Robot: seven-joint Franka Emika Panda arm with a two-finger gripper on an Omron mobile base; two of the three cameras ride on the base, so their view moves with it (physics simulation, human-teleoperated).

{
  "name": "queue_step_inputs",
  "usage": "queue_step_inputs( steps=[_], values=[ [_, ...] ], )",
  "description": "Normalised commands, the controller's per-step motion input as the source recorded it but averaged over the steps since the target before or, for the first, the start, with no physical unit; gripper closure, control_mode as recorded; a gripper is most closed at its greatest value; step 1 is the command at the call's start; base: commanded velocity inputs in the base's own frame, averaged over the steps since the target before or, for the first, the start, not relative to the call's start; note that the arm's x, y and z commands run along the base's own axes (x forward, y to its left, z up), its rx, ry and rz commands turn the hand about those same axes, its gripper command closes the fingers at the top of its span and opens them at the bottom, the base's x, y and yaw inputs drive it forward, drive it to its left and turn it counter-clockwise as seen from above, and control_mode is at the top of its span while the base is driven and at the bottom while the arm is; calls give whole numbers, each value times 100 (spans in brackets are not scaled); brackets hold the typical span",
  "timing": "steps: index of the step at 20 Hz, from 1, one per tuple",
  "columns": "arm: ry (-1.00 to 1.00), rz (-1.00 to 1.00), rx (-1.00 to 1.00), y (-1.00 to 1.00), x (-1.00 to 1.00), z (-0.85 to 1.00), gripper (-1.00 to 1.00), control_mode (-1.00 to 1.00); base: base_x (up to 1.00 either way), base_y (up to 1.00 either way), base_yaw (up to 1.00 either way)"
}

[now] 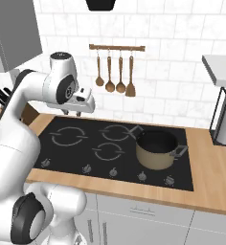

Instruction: Put the lemon and sweet potato in the pot. Retrieve the spatula and lightly stir the vegetables in the pot.

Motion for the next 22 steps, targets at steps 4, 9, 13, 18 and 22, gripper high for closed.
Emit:
queue_step_inputs(
  steps=[4, 9, 13, 18, 22],
  values=[
    [0, 2, -2, 30, -12, -5, -100, -100, 0, 0, 0],
    [7, 8, -7, 89, -18, -34, -100, -100, 0, 0, 0],
    [8, 9, -7, 100, -9, -45, -100, -100, 0, 0, 0],
    [12, 11, -7, 100, -1, -56, -100, -100, 0, 0, 0],
    [14, 10, -6, 100, 0, -56, -100, -100, 0, 0, 0]
  ],
)
